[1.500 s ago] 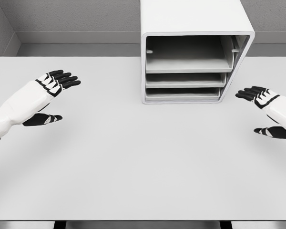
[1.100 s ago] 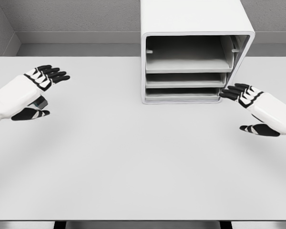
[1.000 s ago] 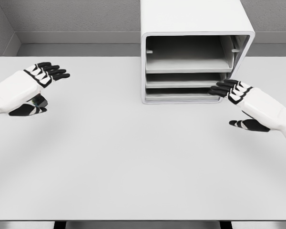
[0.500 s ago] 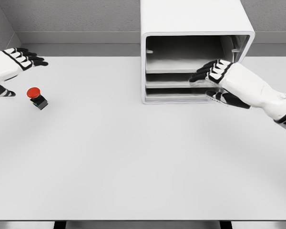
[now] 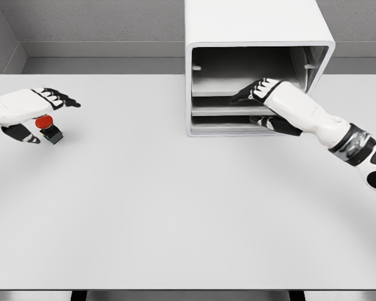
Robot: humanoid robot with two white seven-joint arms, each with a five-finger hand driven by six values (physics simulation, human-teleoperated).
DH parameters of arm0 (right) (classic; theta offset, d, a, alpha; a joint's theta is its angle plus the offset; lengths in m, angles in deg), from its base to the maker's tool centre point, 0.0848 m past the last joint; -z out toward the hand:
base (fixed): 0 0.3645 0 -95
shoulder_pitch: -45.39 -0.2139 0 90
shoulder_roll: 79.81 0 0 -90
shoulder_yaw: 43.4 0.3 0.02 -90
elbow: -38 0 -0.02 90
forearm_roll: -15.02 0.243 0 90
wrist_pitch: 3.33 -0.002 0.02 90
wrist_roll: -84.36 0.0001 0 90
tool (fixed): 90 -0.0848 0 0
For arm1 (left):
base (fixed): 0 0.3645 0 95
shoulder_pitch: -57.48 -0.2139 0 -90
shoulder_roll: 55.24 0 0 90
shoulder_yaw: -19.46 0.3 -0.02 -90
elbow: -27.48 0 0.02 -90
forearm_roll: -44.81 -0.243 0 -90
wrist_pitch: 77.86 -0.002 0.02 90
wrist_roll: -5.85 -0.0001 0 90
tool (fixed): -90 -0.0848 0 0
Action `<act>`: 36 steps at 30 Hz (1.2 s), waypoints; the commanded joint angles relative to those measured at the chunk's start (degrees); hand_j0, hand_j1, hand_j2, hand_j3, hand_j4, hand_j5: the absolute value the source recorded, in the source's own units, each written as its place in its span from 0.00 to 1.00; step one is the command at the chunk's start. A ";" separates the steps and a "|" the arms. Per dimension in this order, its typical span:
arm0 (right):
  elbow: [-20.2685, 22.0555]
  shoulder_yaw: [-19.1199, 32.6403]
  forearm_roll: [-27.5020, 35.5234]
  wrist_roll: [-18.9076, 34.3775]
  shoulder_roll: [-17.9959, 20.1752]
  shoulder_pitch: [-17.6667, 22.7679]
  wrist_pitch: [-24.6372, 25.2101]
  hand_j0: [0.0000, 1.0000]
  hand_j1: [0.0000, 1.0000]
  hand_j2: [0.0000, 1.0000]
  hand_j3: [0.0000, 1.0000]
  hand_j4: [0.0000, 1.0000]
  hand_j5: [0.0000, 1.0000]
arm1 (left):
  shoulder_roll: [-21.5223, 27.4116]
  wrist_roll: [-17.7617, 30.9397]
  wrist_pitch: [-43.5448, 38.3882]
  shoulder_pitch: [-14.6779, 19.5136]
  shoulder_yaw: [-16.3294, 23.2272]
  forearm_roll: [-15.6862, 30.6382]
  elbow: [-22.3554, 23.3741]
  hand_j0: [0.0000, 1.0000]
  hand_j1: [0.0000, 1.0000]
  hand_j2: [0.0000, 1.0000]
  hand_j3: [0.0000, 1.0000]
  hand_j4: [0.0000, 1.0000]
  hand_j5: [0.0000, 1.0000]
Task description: Slide open multi-storey tabletop storage cabinets and put open load switch and slide close multi-storey tabletop storage cabinets
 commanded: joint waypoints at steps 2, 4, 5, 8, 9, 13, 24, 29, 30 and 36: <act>-2.24 -1.35 0.27 -0.03 -1.37 -0.97 0.03 0.74 0.74 0.74 0.74 0.74 0.74 | -0.50 -0.03 -0.15 0.09 0.88 0.03 2.13 1.00 1.00 1.00 1.00 1.00 1.00; -3.64 -1.53 0.27 -0.03 -2.25 -1.76 0.03 0.73 0.73 0.73 0.73 0.73 0.73 | -1.29 -0.03 -0.15 0.35 0.88 -0.68 3.71 1.00 1.00 1.00 1.00 1.00 1.00; -4.52 -1.53 0.27 0.06 -3.04 -2.02 0.03 0.73 0.73 0.73 0.73 0.73 0.73 | -1.65 -0.03 -0.15 0.70 0.79 -1.29 4.24 1.00 1.00 1.00 1.00 1.00 1.00; -6.63 -1.62 0.27 1.47 -4.71 -2.99 0.03 0.73 0.73 0.73 0.73 0.73 0.73 | -2.44 -0.03 -0.15 1.67 0.88 -1.73 6.35 1.00 1.00 1.00 1.00 1.00 1.00; -6.98 -1.53 0.27 1.47 -4.89 -3.17 0.03 0.73 0.73 0.73 0.73 0.73 0.73 | -2.53 -0.03 -0.15 1.93 0.79 -2.35 6.70 1.00 1.00 1.00 1.00 1.00 1.00; -10.14 -1.62 0.10 1.55 -6.38 -4.75 0.03 0.74 0.74 0.74 0.74 0.74 0.74 | -2.70 -0.03 -0.15 2.72 0.88 -2.52 9.51 1.00 1.00 1.00 1.00 1.00 1.00; -15.42 -4.17 0.01 1.55 -8.49 -7.91 0.03 0.75 0.75 0.75 0.75 0.75 0.75 | -6.22 -0.03 -0.15 5.54 0.88 -7.36 14.26 1.00 1.00 1.00 1.00 1.00 1.00; -16.91 -4.43 0.01 1.55 -9.19 -8.35 0.03 0.76 0.76 0.76 0.76 0.76 0.76 | -7.10 -0.03 -0.15 6.33 0.88 -7.62 16.10 0.97 0.97 0.97 0.97 0.97 0.97; -17.00 -4.43 0.01 1.55 -9.19 -8.35 0.03 0.76 0.76 0.76 0.76 0.76 0.76 | -7.18 -0.03 -0.15 6.42 0.88 -8.76 16.37 0.96 0.96 0.96 0.96 0.96 0.96; -16.56 -5.05 -0.96 1.55 -8.84 -7.82 0.03 0.77 0.77 0.77 0.77 0.77 0.77 | -7.80 -0.03 -0.15 7.21 0.88 -9.55 18.30 0.88 0.88 0.88 0.88 0.88 0.88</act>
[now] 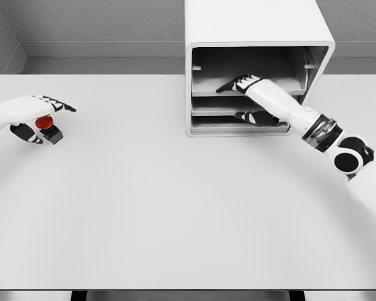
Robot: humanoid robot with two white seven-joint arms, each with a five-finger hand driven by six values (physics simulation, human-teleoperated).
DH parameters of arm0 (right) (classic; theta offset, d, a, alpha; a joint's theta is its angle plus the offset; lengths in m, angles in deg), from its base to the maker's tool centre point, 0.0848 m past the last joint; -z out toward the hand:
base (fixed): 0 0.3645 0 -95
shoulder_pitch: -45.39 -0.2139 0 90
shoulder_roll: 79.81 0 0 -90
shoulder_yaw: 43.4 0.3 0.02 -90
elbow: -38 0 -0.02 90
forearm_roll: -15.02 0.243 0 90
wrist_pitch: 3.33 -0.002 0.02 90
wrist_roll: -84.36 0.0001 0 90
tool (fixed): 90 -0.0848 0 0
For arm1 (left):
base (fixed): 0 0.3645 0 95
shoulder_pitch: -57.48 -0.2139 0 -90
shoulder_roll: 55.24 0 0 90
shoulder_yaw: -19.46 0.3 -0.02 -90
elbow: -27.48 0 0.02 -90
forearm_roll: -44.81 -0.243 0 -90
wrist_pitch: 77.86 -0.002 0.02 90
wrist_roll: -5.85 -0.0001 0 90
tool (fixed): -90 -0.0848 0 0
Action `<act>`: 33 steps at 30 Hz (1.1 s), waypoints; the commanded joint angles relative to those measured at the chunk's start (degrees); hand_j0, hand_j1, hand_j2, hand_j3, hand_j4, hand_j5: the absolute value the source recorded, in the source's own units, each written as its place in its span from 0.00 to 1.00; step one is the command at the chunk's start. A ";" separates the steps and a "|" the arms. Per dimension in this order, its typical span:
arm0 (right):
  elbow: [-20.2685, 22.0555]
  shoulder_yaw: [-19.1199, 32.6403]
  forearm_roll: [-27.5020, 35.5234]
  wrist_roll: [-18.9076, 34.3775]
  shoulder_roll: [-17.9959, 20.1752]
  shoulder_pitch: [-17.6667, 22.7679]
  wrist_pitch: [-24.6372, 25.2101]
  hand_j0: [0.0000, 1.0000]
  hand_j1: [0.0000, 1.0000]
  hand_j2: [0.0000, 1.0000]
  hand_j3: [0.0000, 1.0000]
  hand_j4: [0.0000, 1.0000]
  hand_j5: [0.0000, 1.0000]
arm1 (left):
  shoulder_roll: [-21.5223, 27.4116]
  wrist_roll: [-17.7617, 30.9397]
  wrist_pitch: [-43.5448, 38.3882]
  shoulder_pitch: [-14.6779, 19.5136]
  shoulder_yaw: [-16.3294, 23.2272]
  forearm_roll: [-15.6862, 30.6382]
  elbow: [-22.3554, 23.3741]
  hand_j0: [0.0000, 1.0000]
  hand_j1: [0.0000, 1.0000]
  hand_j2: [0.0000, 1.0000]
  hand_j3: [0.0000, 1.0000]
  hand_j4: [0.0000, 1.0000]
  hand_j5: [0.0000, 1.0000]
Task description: Slide open multi-storey tabletop storage cabinets and put open load switch and slide close multi-storey tabletop storage cabinets
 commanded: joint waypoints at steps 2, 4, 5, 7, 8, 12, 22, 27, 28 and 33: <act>0.25 -0.28 -0.97 0.18 0.38 0.09 -0.05 0.77 0.77 0.77 0.77 0.77 0.77 | -0.11 -0.03 -0.15 0.00 -0.04 0.15 0.71 0.79 0.79 0.79 0.79 0.79 0.79; 0.34 -0.28 -0.97 0.18 0.47 0.26 -0.05 0.77 0.77 0.77 0.77 0.77 0.77 | -0.03 -0.03 -0.15 -0.09 -0.04 0.15 0.71 0.75 0.75 0.75 0.75 0.75 0.75; 0.43 -0.28 -1.06 0.18 0.56 0.35 -0.05 0.77 0.77 0.77 0.77 0.77 0.77 | 0.06 -0.03 -0.15 -0.09 -0.04 0.15 0.71 0.75 0.75 0.75 0.75 0.75 0.75; 2.45 -0.19 -0.97 0.09 1.79 0.88 -0.05 0.77 0.77 0.77 0.77 0.77 0.77 | 0.32 -0.03 -0.15 -0.09 -0.12 0.24 0.71 0.66 0.66 0.66 0.66 0.66 0.66; 2.80 -0.19 -0.97 0.09 1.97 1.05 -0.05 0.77 0.77 0.77 0.77 0.77 0.77 | 0.32 -0.03 -0.15 -0.09 -0.12 0.24 0.71 0.64 0.64 0.64 0.64 0.64 0.64; 5.26 -0.10 -0.80 0.00 3.55 2.20 -0.05 0.77 0.77 0.77 0.77 0.77 0.77 | 0.50 -0.03 -0.15 -0.18 -0.21 0.33 0.71 0.61 0.61 0.61 0.61 0.61 0.61; 8.95 0.34 -0.44 -0.09 6.18 3.96 -0.05 0.77 0.77 0.77 0.77 0.77 0.77 | 0.50 -0.03 -0.15 -0.09 -0.30 0.68 0.36 0.49 0.49 0.49 0.49 0.49 0.49; 11.24 0.69 -0.18 -0.17 7.77 5.18 -0.05 0.77 0.77 0.77 0.77 0.77 0.77 | 0.50 -0.03 -0.15 0.09 -0.65 1.03 0.10 0.45 0.45 0.45 0.45 0.45 0.45; 11.68 0.69 -0.09 -0.17 8.03 5.63 -0.05 0.77 0.77 0.77 0.77 0.77 0.77 | 0.59 -0.03 -0.15 0.00 -0.74 1.12 0.01 0.44 0.44 0.44 0.44 0.44 0.44; 13.44 0.78 0.00 -0.26 9.00 5.98 -0.05 0.77 0.77 0.77 0.77 0.77 0.77 | 0.59 -0.03 -0.15 0.09 -0.74 1.47 -1.05 0.43 0.43 0.43 0.43 0.43 0.43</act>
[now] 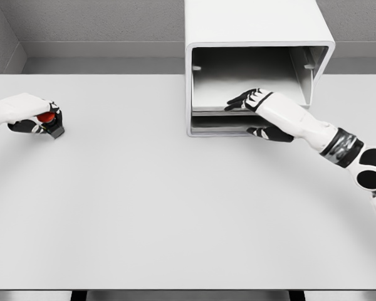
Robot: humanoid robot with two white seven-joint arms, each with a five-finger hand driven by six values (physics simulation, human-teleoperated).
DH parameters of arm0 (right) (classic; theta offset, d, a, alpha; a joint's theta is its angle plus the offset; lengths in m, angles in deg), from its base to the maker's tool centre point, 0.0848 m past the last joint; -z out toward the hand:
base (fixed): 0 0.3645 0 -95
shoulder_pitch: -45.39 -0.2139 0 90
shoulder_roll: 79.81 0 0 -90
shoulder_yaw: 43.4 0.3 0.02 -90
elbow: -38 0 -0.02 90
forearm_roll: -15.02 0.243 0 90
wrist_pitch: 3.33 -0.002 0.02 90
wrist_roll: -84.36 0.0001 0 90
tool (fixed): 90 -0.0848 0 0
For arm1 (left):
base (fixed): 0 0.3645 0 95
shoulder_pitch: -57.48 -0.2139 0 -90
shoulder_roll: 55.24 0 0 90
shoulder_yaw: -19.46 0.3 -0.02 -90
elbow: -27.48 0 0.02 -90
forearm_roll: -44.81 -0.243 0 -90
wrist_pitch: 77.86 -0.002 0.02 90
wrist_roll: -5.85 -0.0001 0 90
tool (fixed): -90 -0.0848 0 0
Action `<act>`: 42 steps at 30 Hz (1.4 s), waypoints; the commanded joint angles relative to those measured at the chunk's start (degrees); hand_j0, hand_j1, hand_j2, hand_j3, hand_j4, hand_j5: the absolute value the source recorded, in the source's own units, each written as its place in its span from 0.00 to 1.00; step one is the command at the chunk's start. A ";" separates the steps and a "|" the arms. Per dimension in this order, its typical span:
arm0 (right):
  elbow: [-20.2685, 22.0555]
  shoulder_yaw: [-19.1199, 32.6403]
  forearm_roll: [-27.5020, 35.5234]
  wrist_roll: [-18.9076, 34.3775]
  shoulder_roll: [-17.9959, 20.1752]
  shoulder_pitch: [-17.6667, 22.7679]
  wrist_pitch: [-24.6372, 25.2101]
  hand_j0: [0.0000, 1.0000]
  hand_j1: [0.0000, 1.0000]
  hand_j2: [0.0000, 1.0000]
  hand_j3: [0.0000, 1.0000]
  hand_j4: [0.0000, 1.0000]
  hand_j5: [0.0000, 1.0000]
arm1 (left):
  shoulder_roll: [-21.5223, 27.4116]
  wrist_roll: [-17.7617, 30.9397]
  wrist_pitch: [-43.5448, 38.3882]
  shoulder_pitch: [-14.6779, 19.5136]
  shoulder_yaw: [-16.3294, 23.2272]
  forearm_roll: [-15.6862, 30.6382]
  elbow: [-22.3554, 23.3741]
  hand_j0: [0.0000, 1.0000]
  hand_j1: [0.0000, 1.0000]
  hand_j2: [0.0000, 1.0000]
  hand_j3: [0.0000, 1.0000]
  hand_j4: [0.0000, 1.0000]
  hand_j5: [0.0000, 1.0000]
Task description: Slide open multi-storey tabletop storage cabinets and put open load switch and slide close multi-storey tabletop storage cabinets
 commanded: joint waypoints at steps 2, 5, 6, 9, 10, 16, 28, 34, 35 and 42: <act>1.81 0.21 0.55 -0.18 1.77 0.35 0.03 0.77 0.77 0.77 0.77 0.77 0.77 | 0.01 -0.03 -0.17 0.09 -0.08 0.50 -1.07 0.43 0.43 0.43 0.43 0.43 0.43; 2.34 0.21 0.55 -0.27 1.86 0.44 0.03 0.77 0.77 0.77 0.77 0.77 0.77 | 0.01 -0.03 -0.17 0.09 -0.08 1.02 -1.77 0.43 0.43 0.43 0.43 0.43 0.43; 3.13 0.38 0.55 -0.27 1.95 0.79 0.03 0.77 0.77 0.77 0.77 0.77 0.77 | 0.10 -0.03 -0.17 0.00 -0.08 1.29 -2.47 0.43 0.43 0.43 0.43 0.43 0.43; 4.88 3.02 0.47 -0.27 2.04 2.99 0.03 0.77 0.77 0.77 0.77 0.77 0.77 | 0.10 -0.03 -0.17 0.00 -0.08 1.82 -2.83 0.43 0.43 0.43 0.43 0.43 0.43; 5.06 3.02 0.47 -0.27 2.92 3.08 0.03 0.77 0.77 0.77 0.77 0.77 0.77 | 0.10 -0.03 -0.17 -0.09 -0.08 2.25 -3.00 0.43 0.43 0.43 0.43 0.43 0.43; 6.47 3.99 0.55 -0.27 3.62 4.48 0.03 0.77 0.77 0.77 0.77 0.77 0.77 | 0.10 -0.03 -0.17 0.00 -0.08 3.04 -5.29 0.43 0.43 0.43 0.43 0.43 0.43; 10.95 9.00 2.57 -0.27 7.57 7.38 0.03 0.77 0.77 0.77 0.77 0.77 0.77 | 0.10 -0.03 -0.17 0.00 -0.08 4.36 -8.45 0.42 0.42 0.42 0.42 0.42 0.42; 12.53 11.11 4.33 -0.18 10.12 7.73 0.03 0.73 0.73 0.73 0.73 0.73 0.73 | 0.10 -0.03 -0.17 0.18 -0.16 4.45 -9.51 0.41 0.41 0.41 0.41 0.41 0.41; 12.71 11.72 4.69 -0.18 10.48 8.00 0.03 0.72 0.72 0.72 0.72 0.72 0.72 | 0.10 -0.03 -0.17 0.26 -0.16 4.45 -9.51 0.41 0.41 0.41 0.41 0.41 0.41; 14.11 16.29 5.56 -0.09 12.76 10.72 0.03 0.63 0.63 0.63 0.63 0.63 0.63 | 0.01 -0.03 -0.17 0.53 -0.16 5.24 -11.53 0.41 0.41 0.41 0.41 0.41 0.41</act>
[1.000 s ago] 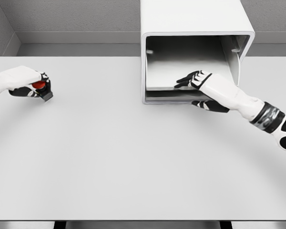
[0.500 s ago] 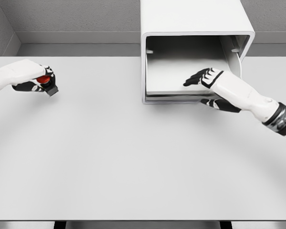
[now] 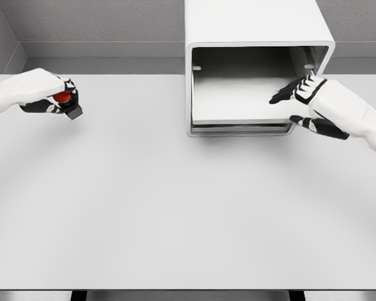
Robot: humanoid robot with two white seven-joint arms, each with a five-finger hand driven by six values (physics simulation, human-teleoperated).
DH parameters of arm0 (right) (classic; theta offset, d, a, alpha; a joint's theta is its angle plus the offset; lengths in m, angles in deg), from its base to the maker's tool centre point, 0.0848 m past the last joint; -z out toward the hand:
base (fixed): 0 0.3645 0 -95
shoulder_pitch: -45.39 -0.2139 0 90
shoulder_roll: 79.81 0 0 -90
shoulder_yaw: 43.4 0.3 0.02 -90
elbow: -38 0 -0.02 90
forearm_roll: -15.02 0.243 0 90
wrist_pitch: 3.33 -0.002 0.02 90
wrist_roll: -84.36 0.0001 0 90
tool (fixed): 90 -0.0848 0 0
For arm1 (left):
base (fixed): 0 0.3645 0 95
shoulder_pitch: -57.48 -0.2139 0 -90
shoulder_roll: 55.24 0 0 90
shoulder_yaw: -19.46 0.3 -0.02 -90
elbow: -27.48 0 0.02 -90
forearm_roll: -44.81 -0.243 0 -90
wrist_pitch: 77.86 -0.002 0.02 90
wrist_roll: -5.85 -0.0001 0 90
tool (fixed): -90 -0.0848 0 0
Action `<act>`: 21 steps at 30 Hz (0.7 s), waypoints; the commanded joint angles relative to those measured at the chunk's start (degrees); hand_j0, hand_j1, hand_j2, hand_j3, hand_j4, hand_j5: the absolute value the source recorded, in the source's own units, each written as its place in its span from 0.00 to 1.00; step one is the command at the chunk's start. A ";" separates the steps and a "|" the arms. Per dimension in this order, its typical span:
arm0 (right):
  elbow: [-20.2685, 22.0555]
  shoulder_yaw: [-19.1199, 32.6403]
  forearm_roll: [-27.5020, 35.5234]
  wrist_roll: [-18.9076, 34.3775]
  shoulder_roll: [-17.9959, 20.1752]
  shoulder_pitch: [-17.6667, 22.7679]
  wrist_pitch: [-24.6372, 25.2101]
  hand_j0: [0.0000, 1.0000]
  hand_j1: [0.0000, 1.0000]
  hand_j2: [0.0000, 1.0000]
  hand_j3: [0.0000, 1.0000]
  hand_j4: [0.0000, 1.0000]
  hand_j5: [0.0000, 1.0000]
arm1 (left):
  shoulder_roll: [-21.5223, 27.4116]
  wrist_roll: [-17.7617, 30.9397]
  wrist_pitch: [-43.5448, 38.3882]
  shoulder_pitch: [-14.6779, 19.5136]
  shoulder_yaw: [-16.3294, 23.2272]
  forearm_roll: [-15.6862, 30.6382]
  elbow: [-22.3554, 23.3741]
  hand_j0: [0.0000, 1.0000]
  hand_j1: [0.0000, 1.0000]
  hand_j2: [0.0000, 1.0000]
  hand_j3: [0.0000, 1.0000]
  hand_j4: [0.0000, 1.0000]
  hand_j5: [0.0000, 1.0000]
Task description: Slide open multi-storey tabletop storage cabinets and put open load switch and slide close multi-storey tabletop storage cabinets
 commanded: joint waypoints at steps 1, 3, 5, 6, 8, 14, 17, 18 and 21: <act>0.32 2.69 0.83 -0.02 1.15 0.26 0.04 0.63 0.63 0.63 0.63 0.63 0.63 | 0.03 -0.03 -0.17 0.00 -0.04 0.82 -0.60 0.41 0.41 0.41 0.41 0.41 0.41; 0.14 3.75 0.83 0.07 1.24 0.79 0.04 0.63 0.63 0.63 0.63 0.63 0.63 | -0.15 -0.03 -0.17 0.00 0.05 1.00 -1.04 0.41 0.41 0.41 0.41 0.41 0.41; -0.03 4.19 0.83 0.07 1.68 0.88 0.04 0.61 0.61 0.61 0.61 0.61 0.61 | -0.41 -0.03 -0.17 0.00 0.23 1.18 -1.83 0.41 0.41 0.41 0.41 0.41 0.41; -0.21 5.06 0.83 0.07 2.03 1.05 0.04 0.61 0.61 0.61 0.61 0.61 0.61 | -0.50 -0.03 -0.17 0.26 0.31 1.18 -2.00 0.41 0.41 0.41 0.41 0.41 0.41; -0.47 6.91 0.83 0.07 2.03 2.02 0.04 0.61 0.61 0.61 0.61 0.61 0.61 | -0.59 -0.03 -0.17 0.44 0.49 1.18 -2.88 0.41 0.41 0.41 0.41 0.41 0.41; -6.62 7.88 0.83 0.25 2.03 2.64 0.04 0.57 0.57 0.57 0.57 0.57 0.57 | -1.73 -0.03 -0.17 0.53 0.40 1.27 -5.43 0.41 0.41 0.41 0.41 0.41 0.41; -8.38 7.97 0.74 0.25 2.12 2.72 0.04 0.57 0.57 0.57 0.57 0.57 0.57 | -2.52 -0.03 -0.17 0.62 0.31 1.18 -6.84 0.41 0.41 0.41 0.41 0.41 0.41; -8.91 7.97 0.65 0.25 2.12 2.81 0.04 0.57 0.57 0.57 0.57 0.57 0.57 | -2.87 -0.03 -0.17 0.62 0.31 1.26 -7.37 0.41 0.41 0.41 0.41 0.41 0.41; -10.05 9.28 0.56 0.25 2.03 5.01 0.04 0.58 0.58 0.58 0.58 0.58 0.58 | -3.84 -0.03 -0.17 0.62 0.31 1.18 -9.12 0.41 0.41 0.41 0.41 0.41 0.41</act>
